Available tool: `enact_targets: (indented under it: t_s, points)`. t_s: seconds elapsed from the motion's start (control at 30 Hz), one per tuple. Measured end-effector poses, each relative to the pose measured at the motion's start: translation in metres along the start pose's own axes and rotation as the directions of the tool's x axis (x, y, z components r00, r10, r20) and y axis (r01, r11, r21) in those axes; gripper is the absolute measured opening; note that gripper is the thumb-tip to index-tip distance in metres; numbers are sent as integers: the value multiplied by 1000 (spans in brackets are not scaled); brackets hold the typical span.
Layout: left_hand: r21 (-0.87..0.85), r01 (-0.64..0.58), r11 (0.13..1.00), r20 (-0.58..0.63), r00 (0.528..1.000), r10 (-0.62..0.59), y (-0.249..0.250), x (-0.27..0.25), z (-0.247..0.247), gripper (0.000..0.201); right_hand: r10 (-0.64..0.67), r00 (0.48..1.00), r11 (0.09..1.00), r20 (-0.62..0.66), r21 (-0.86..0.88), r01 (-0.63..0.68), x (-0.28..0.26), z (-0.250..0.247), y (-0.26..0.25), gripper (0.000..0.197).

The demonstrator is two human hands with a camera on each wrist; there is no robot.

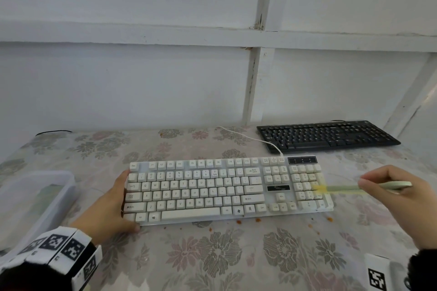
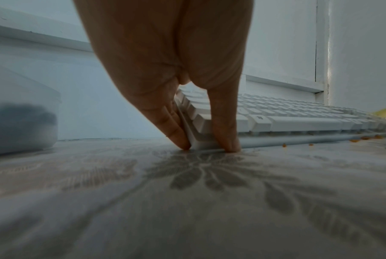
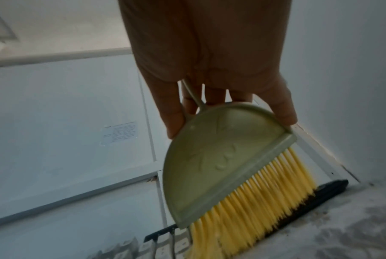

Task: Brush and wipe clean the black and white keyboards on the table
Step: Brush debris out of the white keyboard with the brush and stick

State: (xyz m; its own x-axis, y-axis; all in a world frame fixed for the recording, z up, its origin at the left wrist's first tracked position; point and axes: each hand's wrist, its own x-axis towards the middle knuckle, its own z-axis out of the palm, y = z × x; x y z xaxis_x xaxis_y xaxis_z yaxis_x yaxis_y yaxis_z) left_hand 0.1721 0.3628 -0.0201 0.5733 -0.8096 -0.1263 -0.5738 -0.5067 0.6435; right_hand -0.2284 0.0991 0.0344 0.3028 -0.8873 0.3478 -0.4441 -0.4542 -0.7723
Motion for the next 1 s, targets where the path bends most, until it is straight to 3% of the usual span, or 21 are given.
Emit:
enact_targets:
  t_s: [0.17,0.3,0.47,0.63,0.77,0.83,1.0]
  points:
    - [4,2,1000,13,1000,-2,-2,1,-1,112,-87,995,983,-40,-164,79,-4,7,-17,33]
    - [4,-4,1000,18,1000,4,-3,2,-1,112,-191,978,977,-81,-115,181,-17,30,-56,21]
    - [-16,-14,1000,28,1000,14,-3,1,-2,113,-237,959,968,158,117,220,-51,87,-111,11]
    - [-9,-12,1000,29,999,13,-4,0,-1,114,-274,897,955,347,205,213,-78,148,-143,17]
    - [-28,-29,999,21,999,30,-7,4,-1,116,-312,843,950,439,150,274,-89,188,-167,36]
    - [-24,-46,999,24,999,46,-8,5,0,115,-315,818,948,481,120,295,-93,202,-178,35]
    - [-89,0,996,-15,1000,-1,-2,-4,-1,91,-249,765,958,595,36,284,-106,216,-197,33]
